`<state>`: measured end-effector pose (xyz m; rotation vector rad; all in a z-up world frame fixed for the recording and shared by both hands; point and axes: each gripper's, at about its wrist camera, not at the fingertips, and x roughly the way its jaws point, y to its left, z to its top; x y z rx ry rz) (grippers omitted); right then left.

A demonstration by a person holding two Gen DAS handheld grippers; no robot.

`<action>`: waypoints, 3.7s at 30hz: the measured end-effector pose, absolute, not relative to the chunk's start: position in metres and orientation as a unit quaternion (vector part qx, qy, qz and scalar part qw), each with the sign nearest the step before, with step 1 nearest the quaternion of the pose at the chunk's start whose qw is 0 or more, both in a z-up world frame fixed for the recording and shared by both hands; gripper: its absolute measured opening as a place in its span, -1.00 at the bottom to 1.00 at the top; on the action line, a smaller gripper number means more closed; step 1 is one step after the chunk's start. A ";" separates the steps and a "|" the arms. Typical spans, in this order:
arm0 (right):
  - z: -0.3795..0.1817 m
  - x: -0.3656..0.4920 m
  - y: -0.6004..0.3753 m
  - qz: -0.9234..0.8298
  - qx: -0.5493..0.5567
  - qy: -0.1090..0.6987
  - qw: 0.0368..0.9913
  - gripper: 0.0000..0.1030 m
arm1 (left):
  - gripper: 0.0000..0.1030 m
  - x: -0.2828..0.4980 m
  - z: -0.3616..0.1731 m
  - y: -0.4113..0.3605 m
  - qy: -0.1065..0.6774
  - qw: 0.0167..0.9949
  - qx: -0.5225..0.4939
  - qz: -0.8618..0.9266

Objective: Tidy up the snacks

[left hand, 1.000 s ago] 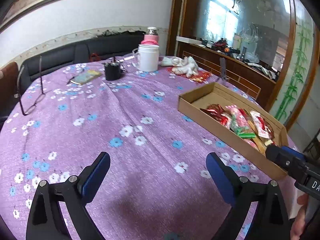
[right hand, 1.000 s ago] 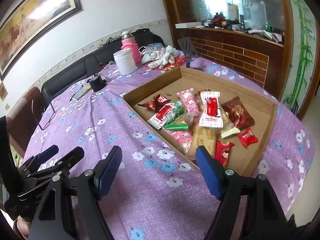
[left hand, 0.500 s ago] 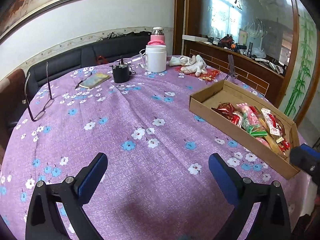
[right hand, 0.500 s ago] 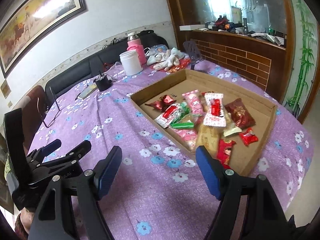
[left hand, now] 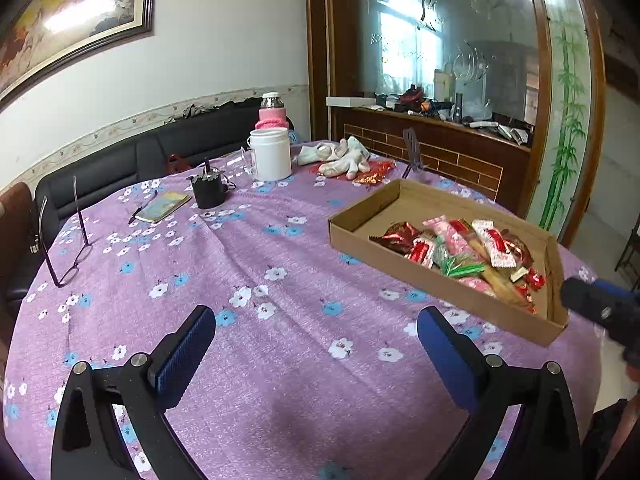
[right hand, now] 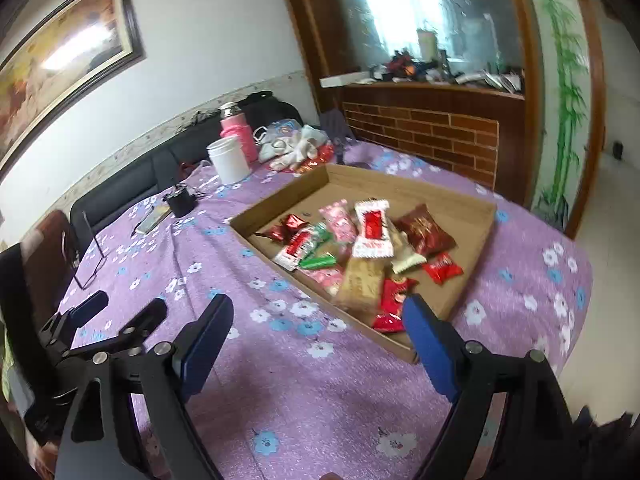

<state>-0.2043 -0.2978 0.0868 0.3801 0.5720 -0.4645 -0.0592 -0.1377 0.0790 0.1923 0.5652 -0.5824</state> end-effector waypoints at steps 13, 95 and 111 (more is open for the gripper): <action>0.086 -0.192 -0.288 -0.249 0.125 0.269 0.922 0.67 | 0.98 -0.054 0.072 -0.149 0.288 0.922 0.151 -0.210; 0.052 -0.127 -0.293 -0.239 0.096 0.295 0.920 0.67 | 0.98 -0.054 0.057 -0.163 0.305 0.903 0.194 -0.233; 0.079 -0.167 -0.303 -0.231 0.143 0.251 0.929 0.68 | 0.98 -0.081 0.098 -0.129 0.301 0.918 0.160 -0.203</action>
